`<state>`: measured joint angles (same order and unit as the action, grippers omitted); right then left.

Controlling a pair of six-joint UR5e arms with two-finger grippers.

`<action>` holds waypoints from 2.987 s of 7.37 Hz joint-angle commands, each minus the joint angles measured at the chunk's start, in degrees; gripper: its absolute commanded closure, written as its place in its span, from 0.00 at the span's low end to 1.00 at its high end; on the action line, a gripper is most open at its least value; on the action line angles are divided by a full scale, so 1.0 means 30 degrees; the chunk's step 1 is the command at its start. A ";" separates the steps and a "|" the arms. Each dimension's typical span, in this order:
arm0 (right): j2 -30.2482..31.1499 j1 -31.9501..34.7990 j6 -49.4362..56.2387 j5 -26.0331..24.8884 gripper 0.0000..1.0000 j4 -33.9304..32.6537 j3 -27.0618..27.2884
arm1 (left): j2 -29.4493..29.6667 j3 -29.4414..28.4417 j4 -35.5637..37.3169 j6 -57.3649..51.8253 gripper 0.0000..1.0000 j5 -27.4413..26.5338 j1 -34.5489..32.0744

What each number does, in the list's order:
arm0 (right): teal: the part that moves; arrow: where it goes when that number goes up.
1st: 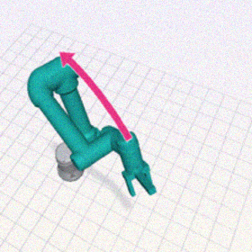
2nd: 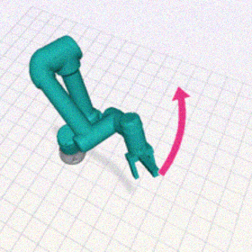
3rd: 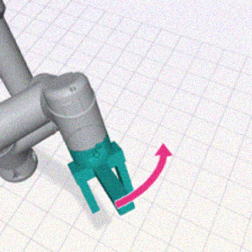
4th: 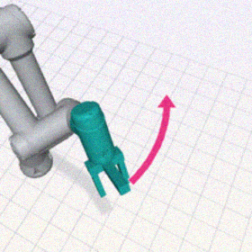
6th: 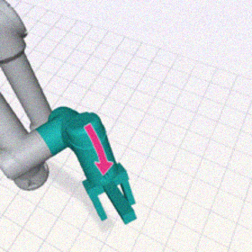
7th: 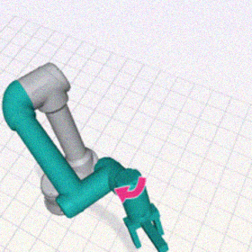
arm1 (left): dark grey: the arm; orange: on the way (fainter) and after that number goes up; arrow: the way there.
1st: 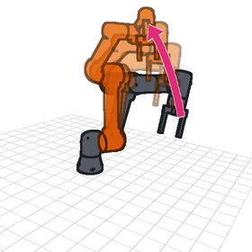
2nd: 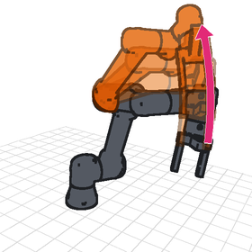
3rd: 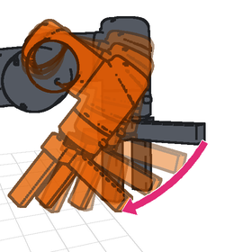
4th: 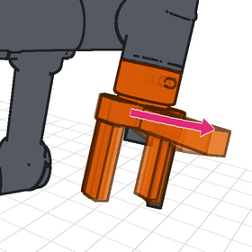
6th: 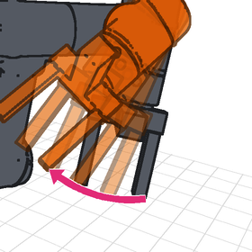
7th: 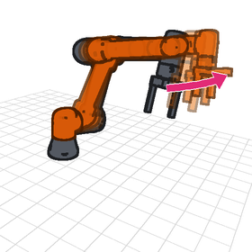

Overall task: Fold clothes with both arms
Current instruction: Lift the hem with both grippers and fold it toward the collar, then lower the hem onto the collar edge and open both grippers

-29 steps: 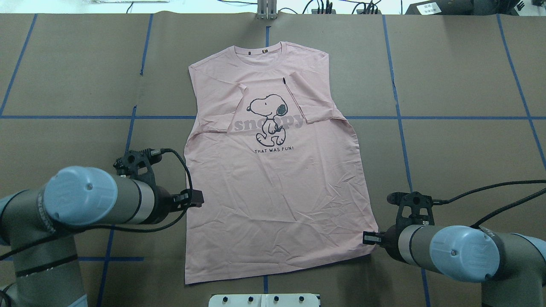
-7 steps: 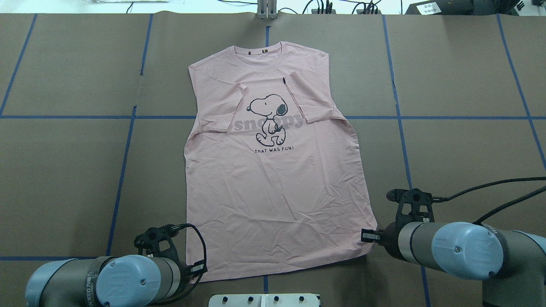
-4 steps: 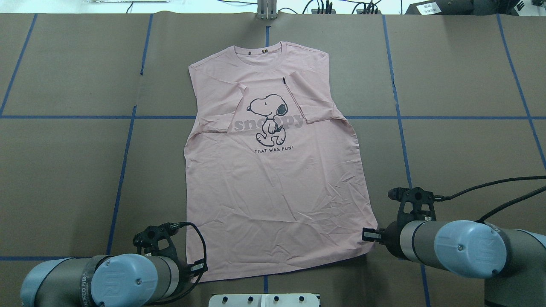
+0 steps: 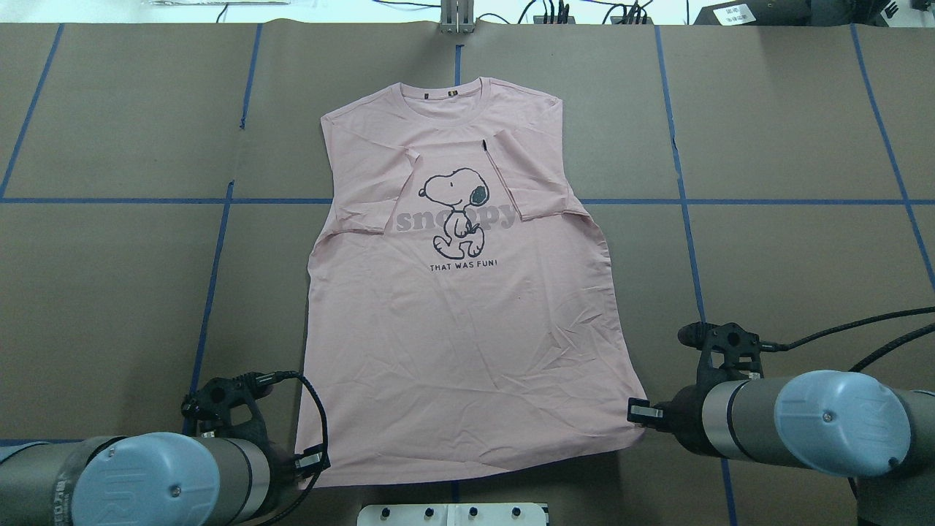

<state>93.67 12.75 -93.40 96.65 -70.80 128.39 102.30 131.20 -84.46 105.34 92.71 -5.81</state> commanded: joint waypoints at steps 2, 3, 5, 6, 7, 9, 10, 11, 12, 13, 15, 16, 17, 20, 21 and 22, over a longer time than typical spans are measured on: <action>0.1554 -0.3387 -0.2634 -0.0073 1.00 -0.0012 0.2198 | 0.0032 0.2695 0.2220 -0.0161 1.00 -0.0052 0.1554; 0.2196 -0.4301 -0.2963 -0.0193 1.00 -0.0012 0.3075 | 0.0032 0.3486 0.2661 -0.0161 1.00 -0.0023 0.1818; 0.3957 -0.5246 -0.2996 -0.0194 1.00 -0.0012 0.4780 | 0.0032 0.3465 0.2783 -0.0771 1.00 -0.0023 0.1763; 0.3845 -0.4725 -0.2967 -0.0194 1.00 0.0017 0.4783 | 0.0119 0.3320 0.2783 -0.1211 1.00 0.0006 0.1704; 0.3582 -0.3357 -0.2851 -0.0078 1.00 0.0075 0.4754 | 0.0236 0.3202 0.2754 -0.1680 1.00 0.0006 0.1530; 0.1660 -0.0404 -0.1309 0.0156 1.00 0.0046 0.3386 | 0.0818 0.3026 0.2637 -0.3693 1.00 0.0006 -0.0449; 0.0167 0.1153 0.0559 0.0187 1.00 0.0017 0.2187 | 0.1490 0.2155 0.2607 -0.4721 1.00 -0.0023 -0.1653; -0.0805 0.2561 0.2347 0.0216 1.00 -0.0012 0.0957 | 0.2250 0.0957 0.2607 -0.5775 1.00 0.0035 -0.3173; -0.2004 0.4373 0.4599 0.0390 1.00 -0.0012 -0.0447 | 0.2374 0.0104 0.2549 -0.6830 1.00 0.0007 -0.4262; -0.2828 0.6102 0.6100 0.1204 1.00 -0.0012 -0.1535 | 0.2404 -0.0774 0.1968 -0.7739 1.00 0.0035 -0.5404; -0.6038 0.7696 0.7459 0.1302 1.00 -0.0012 -0.4690 | 0.3566 -0.3577 0.0242 -0.8739 1.00 0.0094 -0.7630; -0.8089 0.8398 0.7608 0.1329 1.00 -0.0012 -0.6798 | 0.4679 -0.5771 -0.0752 -0.9325 1.00 0.0094 -0.8715; -0.9560 0.9420 0.8451 0.1417 1.00 0.0104 -0.8704 | 0.5154 -0.7301 -0.2038 -0.9447 1.00 0.0094 -0.9306; -1.2787 1.0804 0.9659 0.1593 1.00 0.0193 -1.3747 | 0.5188 -1.0529 -0.5408 -1.0385 1.00 0.0094 -1.0629; -1.3232 1.0865 0.9950 0.1564 1.00 0.0222 -1.4429 | 0.5449 -1.1003 -0.5594 -1.0356 1.00 0.0094 -1.0601; -1.3266 1.0866 0.9982 0.1564 1.00 0.0309 -1.4987 | 0.5510 -1.1791 -0.5973 -1.0356 1.00 0.0065 -1.0630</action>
<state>55.05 45.08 -63.98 101.34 -70.13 86.37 118.40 98.76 -100.64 74.32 92.97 -37.53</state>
